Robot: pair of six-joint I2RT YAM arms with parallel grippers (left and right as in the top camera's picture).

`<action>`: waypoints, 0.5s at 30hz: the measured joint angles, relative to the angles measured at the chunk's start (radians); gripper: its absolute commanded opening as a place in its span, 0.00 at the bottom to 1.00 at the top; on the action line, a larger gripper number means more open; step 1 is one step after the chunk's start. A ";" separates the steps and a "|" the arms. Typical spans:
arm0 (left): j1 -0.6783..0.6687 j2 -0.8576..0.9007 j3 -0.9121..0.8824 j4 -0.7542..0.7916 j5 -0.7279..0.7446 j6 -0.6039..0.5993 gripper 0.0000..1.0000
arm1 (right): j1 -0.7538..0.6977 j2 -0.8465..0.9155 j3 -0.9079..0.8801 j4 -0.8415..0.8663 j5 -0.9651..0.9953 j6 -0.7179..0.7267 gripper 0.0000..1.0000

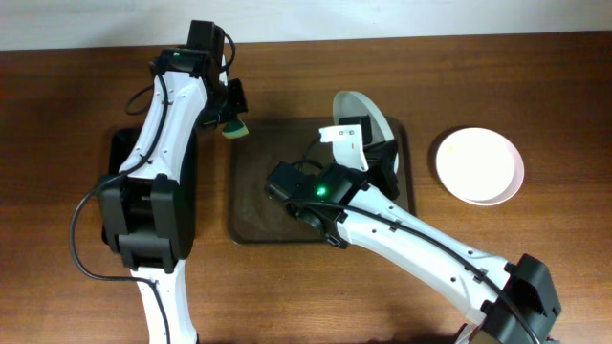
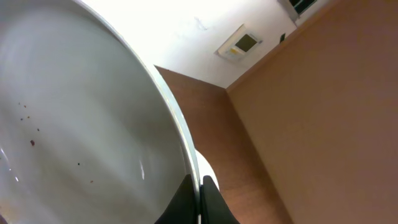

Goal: Clean dirty plates on tray and stack at the side
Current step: 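Lift the last plate with the right gripper and stack it on the side pile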

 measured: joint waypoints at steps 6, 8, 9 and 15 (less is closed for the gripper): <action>0.000 0.000 0.000 0.000 0.000 0.000 0.01 | -0.073 -0.010 0.000 0.003 -0.175 0.072 0.04; 0.000 0.000 0.000 0.001 0.000 0.000 0.01 | -0.218 -0.050 0.000 0.022 -0.327 0.070 0.04; 0.000 0.000 0.000 0.002 0.000 0.000 0.01 | -0.293 -0.077 -0.001 0.050 -0.391 0.042 0.04; 0.000 0.000 0.000 0.006 -0.001 0.000 0.01 | -0.942 -0.156 -0.002 0.292 -0.974 -0.267 0.04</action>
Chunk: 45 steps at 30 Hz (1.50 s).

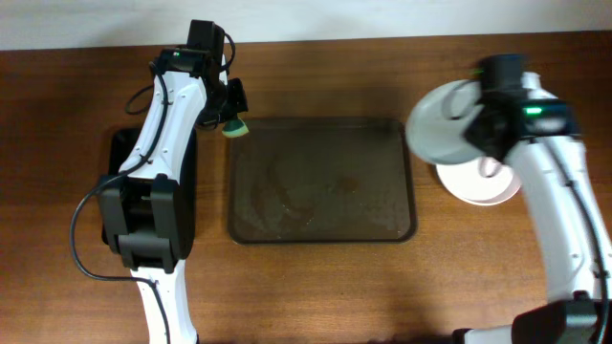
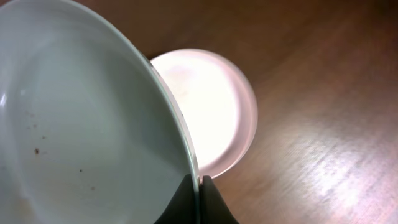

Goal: Clean dirty plates on tray and stack at the side
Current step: 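Lift the last plate with the right gripper and stack it on the side pile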

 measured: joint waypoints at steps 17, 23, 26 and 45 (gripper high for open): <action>0.000 0.000 0.000 -0.006 0.001 0.000 0.01 | -0.308 0.234 -0.125 0.086 -0.314 -0.196 0.70; 0.078 -0.017 0.001 -0.276 -0.064 -0.005 0.01 | -0.230 0.014 -0.067 0.077 -0.424 -0.284 0.77; 0.201 -0.129 0.002 -0.379 -0.110 -0.008 0.01 | -0.196 0.016 -0.067 0.089 -0.430 -0.288 0.81; 0.285 -0.169 -0.261 -0.163 -0.267 -0.012 0.99 | -0.192 0.026 -0.067 0.032 -0.429 -0.392 0.75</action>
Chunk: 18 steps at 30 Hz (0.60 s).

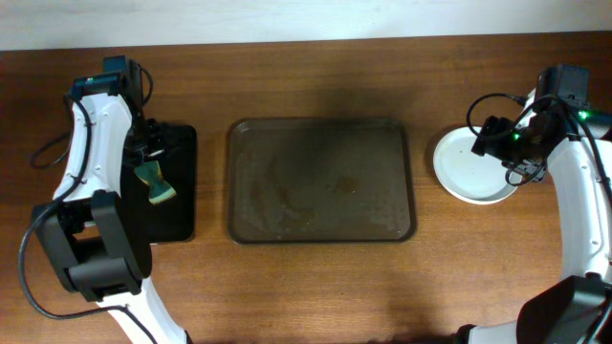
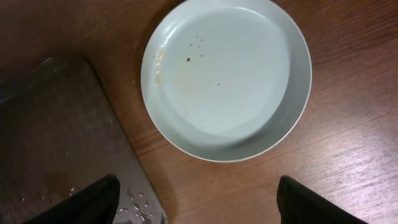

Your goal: Clean dirty plates on tray and stack at the side

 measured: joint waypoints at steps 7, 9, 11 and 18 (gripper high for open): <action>0.000 0.000 0.000 0.007 0.044 0.000 0.99 | 0.082 -0.078 0.061 -0.122 -0.108 -0.063 0.98; 0.000 0.000 0.000 0.008 0.044 0.000 0.99 | 0.118 -0.193 0.152 -0.190 -0.123 -0.077 0.98; 0.000 0.000 0.000 0.008 0.044 0.000 0.99 | 0.128 -0.326 0.197 -0.208 -0.132 -0.078 0.99; 0.000 0.000 0.000 0.008 0.044 0.000 0.99 | 0.129 -0.507 0.200 -0.266 -0.059 -0.161 0.99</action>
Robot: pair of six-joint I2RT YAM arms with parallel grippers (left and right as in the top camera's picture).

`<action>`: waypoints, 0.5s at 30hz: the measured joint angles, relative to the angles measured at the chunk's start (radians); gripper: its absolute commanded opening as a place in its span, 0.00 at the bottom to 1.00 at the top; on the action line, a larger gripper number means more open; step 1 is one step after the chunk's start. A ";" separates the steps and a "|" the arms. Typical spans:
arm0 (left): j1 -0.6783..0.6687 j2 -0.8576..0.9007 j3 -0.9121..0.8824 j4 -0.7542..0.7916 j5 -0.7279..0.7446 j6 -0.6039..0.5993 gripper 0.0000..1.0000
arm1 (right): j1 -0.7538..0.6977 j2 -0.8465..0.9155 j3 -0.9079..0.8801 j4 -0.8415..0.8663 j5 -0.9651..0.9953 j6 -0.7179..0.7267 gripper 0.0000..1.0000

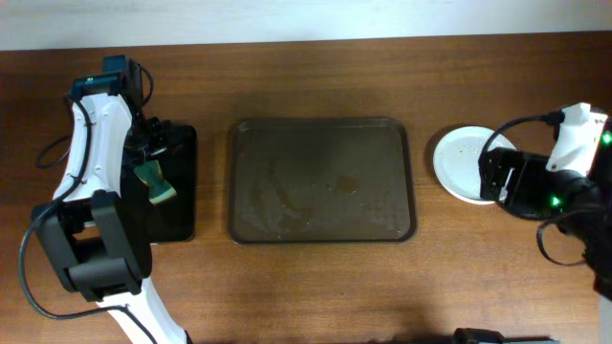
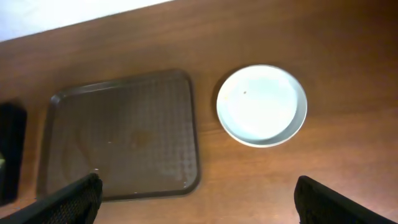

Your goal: Clean dirty plates on tray and stack at the side

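Observation:
The brown tray (image 1: 320, 182) lies bare in the middle of the table, also seen as the tray (image 2: 118, 134) in the right wrist view. White plates (image 2: 261, 104) sit stacked on the table to its right; the top plate shows a dark speck. In the overhead view the plates (image 1: 457, 158) are partly covered by my right arm. My right gripper (image 2: 198, 208) is open and holds nothing, well above the table and nearer than the plates. My left gripper (image 1: 153, 158) is shut on a green and yellow sponge (image 1: 155, 182) over the black holder (image 1: 177, 205).
The black holder lies left of the tray, under my left arm. Brown wooden table (image 1: 316, 287) runs all round. A pale wall edge runs along the far side.
My right gripper, open low over the stacked plate, now stands farther back and higher, so the plate looks small and the whole tray shows. The left arm and sponge have not moved.
First my right gripper held a tilted white plate over the tray, the left holding the sponge at the tray's far left corner. Then the plate was over the white plate at the right. Later it lay on that plate, gripper open, sponge over the black holder.

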 measured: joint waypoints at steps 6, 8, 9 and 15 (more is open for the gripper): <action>0.000 0.000 -0.001 0.003 0.006 0.000 0.99 | 0.144 -0.382 -0.691 0.745 0.074 -0.053 0.98; 0.000 0.000 -0.002 0.002 0.008 0.000 0.99 | 0.178 -0.558 -0.988 0.928 0.080 -0.056 0.98; 0.000 0.000 -0.002 0.002 0.007 0.000 0.99 | 0.186 -0.639 -1.111 0.992 0.078 -0.056 0.98; 0.000 0.000 -0.002 0.002 0.008 0.000 0.99 | 0.201 -0.957 -1.537 1.280 0.031 -0.055 0.98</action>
